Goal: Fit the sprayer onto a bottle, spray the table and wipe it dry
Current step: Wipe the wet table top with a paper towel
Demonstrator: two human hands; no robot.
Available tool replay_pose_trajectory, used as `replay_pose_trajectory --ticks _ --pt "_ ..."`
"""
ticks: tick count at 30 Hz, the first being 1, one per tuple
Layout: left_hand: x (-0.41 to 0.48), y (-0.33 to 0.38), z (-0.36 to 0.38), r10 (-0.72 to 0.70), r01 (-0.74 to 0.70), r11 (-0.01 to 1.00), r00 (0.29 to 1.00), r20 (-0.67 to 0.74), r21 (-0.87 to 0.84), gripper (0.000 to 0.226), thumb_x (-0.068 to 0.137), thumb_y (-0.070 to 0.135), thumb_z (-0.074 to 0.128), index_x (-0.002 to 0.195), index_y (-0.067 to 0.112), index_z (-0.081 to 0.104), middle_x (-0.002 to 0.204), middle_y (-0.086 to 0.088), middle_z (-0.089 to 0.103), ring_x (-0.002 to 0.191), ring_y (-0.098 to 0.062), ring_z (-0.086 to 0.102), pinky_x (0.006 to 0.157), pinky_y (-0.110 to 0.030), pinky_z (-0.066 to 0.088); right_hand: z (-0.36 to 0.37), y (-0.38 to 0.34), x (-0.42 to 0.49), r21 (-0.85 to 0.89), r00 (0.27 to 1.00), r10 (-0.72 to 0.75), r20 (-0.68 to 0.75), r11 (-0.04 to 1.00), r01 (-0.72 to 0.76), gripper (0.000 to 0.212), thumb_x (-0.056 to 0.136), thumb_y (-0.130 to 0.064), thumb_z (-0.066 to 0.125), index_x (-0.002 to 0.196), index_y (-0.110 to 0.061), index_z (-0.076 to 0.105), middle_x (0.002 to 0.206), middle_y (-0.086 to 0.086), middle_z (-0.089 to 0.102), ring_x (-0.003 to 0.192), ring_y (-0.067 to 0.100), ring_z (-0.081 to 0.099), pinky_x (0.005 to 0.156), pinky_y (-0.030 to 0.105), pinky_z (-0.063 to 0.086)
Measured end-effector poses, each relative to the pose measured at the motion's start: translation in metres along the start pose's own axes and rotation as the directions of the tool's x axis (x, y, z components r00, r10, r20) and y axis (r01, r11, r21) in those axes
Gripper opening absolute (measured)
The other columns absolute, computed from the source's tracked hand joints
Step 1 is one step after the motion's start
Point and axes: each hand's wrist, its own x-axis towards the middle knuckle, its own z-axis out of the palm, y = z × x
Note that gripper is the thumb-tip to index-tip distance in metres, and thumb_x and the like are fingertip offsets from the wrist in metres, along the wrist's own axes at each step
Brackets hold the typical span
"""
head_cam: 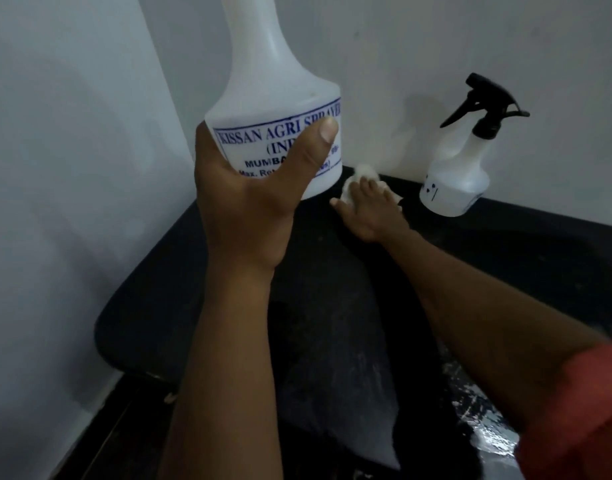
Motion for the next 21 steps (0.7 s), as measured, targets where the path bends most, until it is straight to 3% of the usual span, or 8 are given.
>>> replay_pose_trajectory --ticks 4,6,8,9,11,14,17,21 --pt "0.004 0.003 0.001 0.012 -0.012 1.0 1.0 -0.019 -0.006 0.069 0.074 0.028 0.081 0.132 -0.001 0.057 0.115 -0.004 0.073 0.104 -0.01 0.074 0.086 -0.028 0.06 -0.008 -0.085 -0.054 0.223 0.911 -0.399 0.105 0.902 0.369 0.057 0.095 -0.048 0.043 0.139 -0.012 0.043 0.15 0.014 0.039 0.137 0.028 0.035 0.111 0.042 0.029" --pt "0.001 0.004 -0.001 0.017 -0.017 1.0 1.0 -0.02 0.026 0.069 0.075 0.03 0.081 0.132 0.0 0.057 0.116 -0.003 0.073 0.105 -0.01 0.074 0.087 -0.027 0.06 -0.014 -0.13 -0.103 0.298 0.797 -0.585 0.151 0.795 0.528 0.039 0.095 -0.032 0.051 0.121 -0.004 0.055 0.133 0.024 0.053 0.121 0.036 0.049 0.096 0.038 0.033" --pt "-0.001 0.005 -0.004 0.019 -0.017 0.999 1.0 -0.024 0.048 0.068 0.073 0.032 0.081 0.13 0.003 0.058 0.115 0.0 0.073 0.106 -0.009 0.073 0.087 -0.026 0.059 -0.01 -0.154 -0.148 0.194 0.66 -0.746 0.093 0.663 0.723 0.025 0.089 -0.01 0.061 0.103 0.01 0.06 0.114 0.034 0.061 0.108 0.042 0.057 0.091 0.038 0.023" --pt "-0.002 0.006 -0.005 0.016 -0.015 0.999 1.0 -0.022 0.049 0.066 0.073 0.033 0.081 0.129 0.005 0.057 0.115 0.0 0.073 0.106 -0.009 0.073 0.087 -0.026 0.059 -0.004 -0.154 -0.164 0.189 0.603 -0.797 0.036 0.598 0.779 0.025 0.084 -0.008 0.066 0.1 0.012 0.062 0.111 0.033 0.063 0.108 0.042 0.059 0.095 0.036 0.022" --pt "-0.003 0.006 -0.005 0.004 -0.003 0.999 1.0 -0.013 0.04 0.066 0.074 0.032 0.08 0.13 0.006 0.056 0.118 -0.001 0.071 0.109 -0.011 0.072 0.088 -0.028 0.059 0.006 -0.131 -0.186 0.272 0.568 -0.821 0.066 0.562 0.781 0.044 0.09 -0.023 0.061 0.122 0.007 0.057 0.134 0.026 0.054 0.133 0.036 0.043 0.114 0.04 0.018" --pt "-0.003 0.008 -0.004 0.003 -0.003 1.0 1.0 -0.03 -0.002 0.07 0.074 0.031 0.081 0.132 0.004 0.055 0.122 -0.006 0.071 0.111 -0.013 0.072 0.092 -0.03 0.059 0.0 -0.052 -0.184 0.223 0.762 -0.641 0.093 0.759 0.612 0.06 0.098 -0.043 0.044 0.149 -0.014 0.031 0.158 0.008 0.025 0.148 0.019 0.014 0.12 0.037 0.01" --pt "-0.005 0.011 -0.001 0.001 -0.001 0.999 1.0 -0.01 -0.038 0.069 0.073 0.031 0.081 0.132 0.005 0.055 0.123 -0.005 0.07 0.111 -0.01 0.071 0.091 -0.026 0.058 -0.033 0.056 -0.167 0.098 0.959 -0.261 0.112 0.963 0.251 0.063 0.098 -0.051 0.029 0.153 -0.024 0.015 0.162 0.0 0.009 0.148 0.011 0.003 0.119 0.028 0.0" --pt "-0.001 0.012 -0.003 -0.011 0.012 0.999 1.0 0.007 -0.048 0.065 0.073 0.033 0.08 0.128 0.008 0.057 0.118 0.0 0.071 0.108 -0.007 0.072 0.087 -0.022 0.058 -0.055 0.157 -0.165 -0.02 0.983 0.121 0.139 0.993 -0.119 0.081 0.083 -0.07 0.012 0.152 -0.028 0.007 0.163 0.0 -0.001 0.141 0.002 -0.011 0.111 0.022 -0.009"
